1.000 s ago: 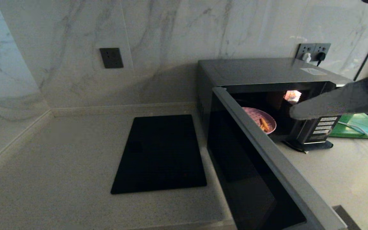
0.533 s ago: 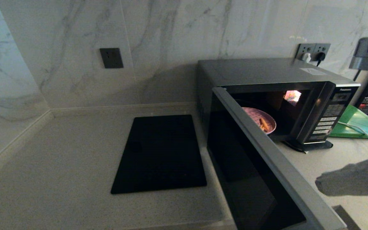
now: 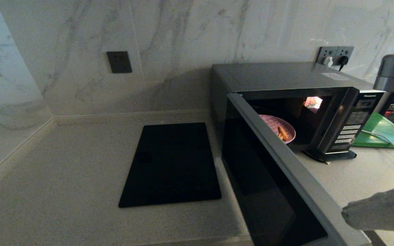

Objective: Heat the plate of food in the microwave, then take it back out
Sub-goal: Close the microwave oven

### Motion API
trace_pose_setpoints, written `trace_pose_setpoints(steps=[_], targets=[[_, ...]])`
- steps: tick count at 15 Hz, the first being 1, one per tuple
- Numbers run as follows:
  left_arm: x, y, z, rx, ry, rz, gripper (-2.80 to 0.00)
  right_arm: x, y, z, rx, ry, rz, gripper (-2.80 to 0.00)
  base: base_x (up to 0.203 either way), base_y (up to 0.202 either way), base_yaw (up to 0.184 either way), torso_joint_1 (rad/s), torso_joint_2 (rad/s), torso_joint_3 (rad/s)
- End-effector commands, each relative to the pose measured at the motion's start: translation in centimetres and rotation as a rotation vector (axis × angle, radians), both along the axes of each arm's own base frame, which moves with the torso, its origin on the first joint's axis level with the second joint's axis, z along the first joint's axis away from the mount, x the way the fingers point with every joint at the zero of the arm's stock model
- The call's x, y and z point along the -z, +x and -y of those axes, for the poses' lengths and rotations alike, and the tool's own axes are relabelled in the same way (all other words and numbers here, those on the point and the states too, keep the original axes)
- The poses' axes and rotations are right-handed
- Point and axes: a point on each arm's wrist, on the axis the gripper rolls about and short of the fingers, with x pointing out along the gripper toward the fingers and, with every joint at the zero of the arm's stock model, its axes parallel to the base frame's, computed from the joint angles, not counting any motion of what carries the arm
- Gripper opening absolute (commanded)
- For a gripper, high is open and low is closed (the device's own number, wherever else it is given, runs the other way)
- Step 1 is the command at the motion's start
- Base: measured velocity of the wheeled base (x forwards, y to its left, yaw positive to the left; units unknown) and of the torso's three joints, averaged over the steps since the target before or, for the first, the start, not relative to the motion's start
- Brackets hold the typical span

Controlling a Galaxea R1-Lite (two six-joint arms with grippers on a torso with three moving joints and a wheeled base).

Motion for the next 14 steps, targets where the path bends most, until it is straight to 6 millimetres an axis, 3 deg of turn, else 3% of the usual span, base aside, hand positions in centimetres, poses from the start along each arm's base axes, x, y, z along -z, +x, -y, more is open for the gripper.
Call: trace_pose_setpoints(steps=[1,8,14], targets=[[0.0,0.0,0.0,-0.001,-0.001,-0.001,-2.8,0.2,-0.3,-1.0,-0.04,0.012,-0.011,-2.8,0.0,0.0,0.0,0.0,0.0,0.0],[0.0,0.0,0.0,-0.001,-0.001,-0.001,-2.8,2.2,0.8,-4.8,-0.065,-0.049,-0.043,-2.8,0.0,0.0,0.0,0.0,0.0,0.0],[0.0,0.0,0.0,-0.001,-0.001,-0.001,-2.8,2.7,1.4,-5.1,0.065,-0.077,-0.007,-2.8,0.0,0.0,0.0,0.0,0.0,0.0]])
